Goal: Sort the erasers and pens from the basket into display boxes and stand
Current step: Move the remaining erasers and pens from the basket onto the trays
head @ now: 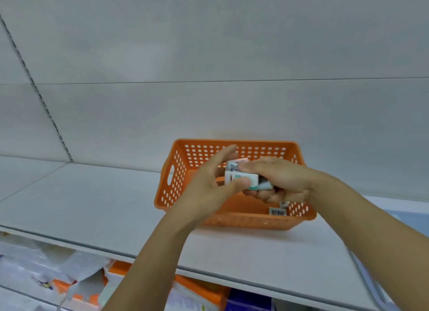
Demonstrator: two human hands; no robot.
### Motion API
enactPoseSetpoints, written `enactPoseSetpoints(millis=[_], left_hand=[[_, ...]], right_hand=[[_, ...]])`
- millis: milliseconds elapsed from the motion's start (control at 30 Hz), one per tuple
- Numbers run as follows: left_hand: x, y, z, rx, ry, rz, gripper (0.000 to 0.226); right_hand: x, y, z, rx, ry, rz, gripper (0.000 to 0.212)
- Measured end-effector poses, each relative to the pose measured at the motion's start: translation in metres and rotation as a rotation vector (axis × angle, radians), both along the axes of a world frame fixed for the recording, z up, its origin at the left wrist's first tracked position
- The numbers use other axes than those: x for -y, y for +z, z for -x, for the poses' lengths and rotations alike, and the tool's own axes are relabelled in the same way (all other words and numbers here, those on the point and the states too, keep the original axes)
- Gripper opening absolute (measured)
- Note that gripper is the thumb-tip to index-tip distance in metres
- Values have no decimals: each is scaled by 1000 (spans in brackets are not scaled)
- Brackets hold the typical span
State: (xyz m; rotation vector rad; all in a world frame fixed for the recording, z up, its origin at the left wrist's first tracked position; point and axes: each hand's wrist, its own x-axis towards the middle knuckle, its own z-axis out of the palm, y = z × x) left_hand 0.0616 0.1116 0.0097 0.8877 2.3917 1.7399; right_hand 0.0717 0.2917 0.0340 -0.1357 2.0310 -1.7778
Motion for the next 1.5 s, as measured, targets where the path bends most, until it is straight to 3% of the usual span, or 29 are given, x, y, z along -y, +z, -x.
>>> enactPoseSetpoints(millis=[100, 367, 433, 533, 633, 733, 833, 933, 1000, 1167, 1500], left_hand=[[-22, 4, -5, -35, 3, -40, 49], [-107, 5, -39, -63, 77, -152, 44], [-130, 7, -55, 89, 39, -272, 39], [-167, 8, -70, 542, -129, -588, 22], [-201, 4, -77, 916, -174, -776, 26], [-228, 0, -85, 1146, -178, -862, 25], [-241, -7, -88, 1278, -154, -956, 19], [-246, -13, -89, 1284, -120, -939, 12], [-246, -19, -90, 1241, -137, -818, 7], [-244, -35, -92, 1023, -343, -533, 28], [-239, -53, -84, 951, -115, -596, 6]], right_hand=[[-23, 1, -14, 11, -20, 47, 41], [-84, 13, -66, -81, -171, 68, 36], [-102, 17, -79, -96, -211, 22, 35], [-132, 22, -99, -147, -315, -150, 25], [-155, 30, -120, -187, -360, -319, 20], [-170, 32, -137, -222, -380, -411, 26], [-182, 24, -146, -262, -440, -365, 26], [-194, 10, -153, -277, -488, -256, 24], [-198, -1, -156, -284, -505, -211, 25], [-200, -23, -159, -270, -492, -139, 30], [-217, -42, -161, -221, -680, -144, 24]])
